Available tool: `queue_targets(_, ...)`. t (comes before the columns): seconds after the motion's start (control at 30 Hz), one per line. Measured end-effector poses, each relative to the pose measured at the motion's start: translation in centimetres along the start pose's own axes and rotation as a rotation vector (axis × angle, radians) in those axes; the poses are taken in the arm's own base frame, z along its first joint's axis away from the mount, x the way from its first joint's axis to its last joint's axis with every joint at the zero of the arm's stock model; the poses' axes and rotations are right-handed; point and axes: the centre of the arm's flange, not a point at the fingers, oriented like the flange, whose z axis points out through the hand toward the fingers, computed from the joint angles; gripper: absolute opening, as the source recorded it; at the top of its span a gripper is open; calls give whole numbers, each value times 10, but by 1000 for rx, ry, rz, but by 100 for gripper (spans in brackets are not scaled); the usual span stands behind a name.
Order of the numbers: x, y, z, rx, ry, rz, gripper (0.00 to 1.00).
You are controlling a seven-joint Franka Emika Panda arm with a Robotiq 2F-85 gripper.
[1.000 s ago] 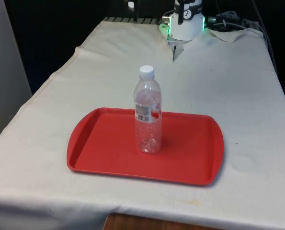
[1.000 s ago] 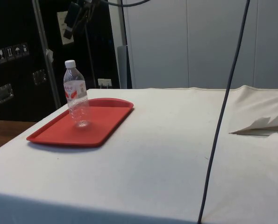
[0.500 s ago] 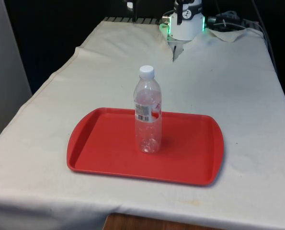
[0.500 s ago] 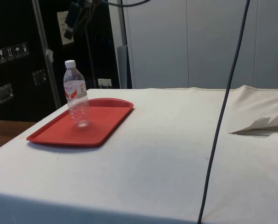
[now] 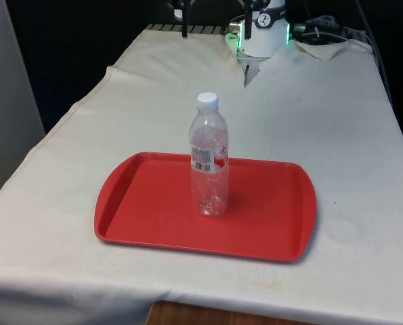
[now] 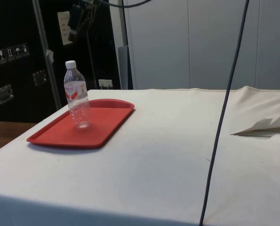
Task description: Place the bottle upright on the tray.
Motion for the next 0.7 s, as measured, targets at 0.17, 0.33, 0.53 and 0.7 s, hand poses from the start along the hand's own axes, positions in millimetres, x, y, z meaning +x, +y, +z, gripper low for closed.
queue_targets(0.17,1,4,1,3,-34,-4,100)
queue_targets(0.33,-1,5,2,8,-68,-12,100)
queue_targets(0.53,-3,5,-1,16,-100,-18,100)
queue_targets(0.7,-15,4,-10,29,-121,-18,100)
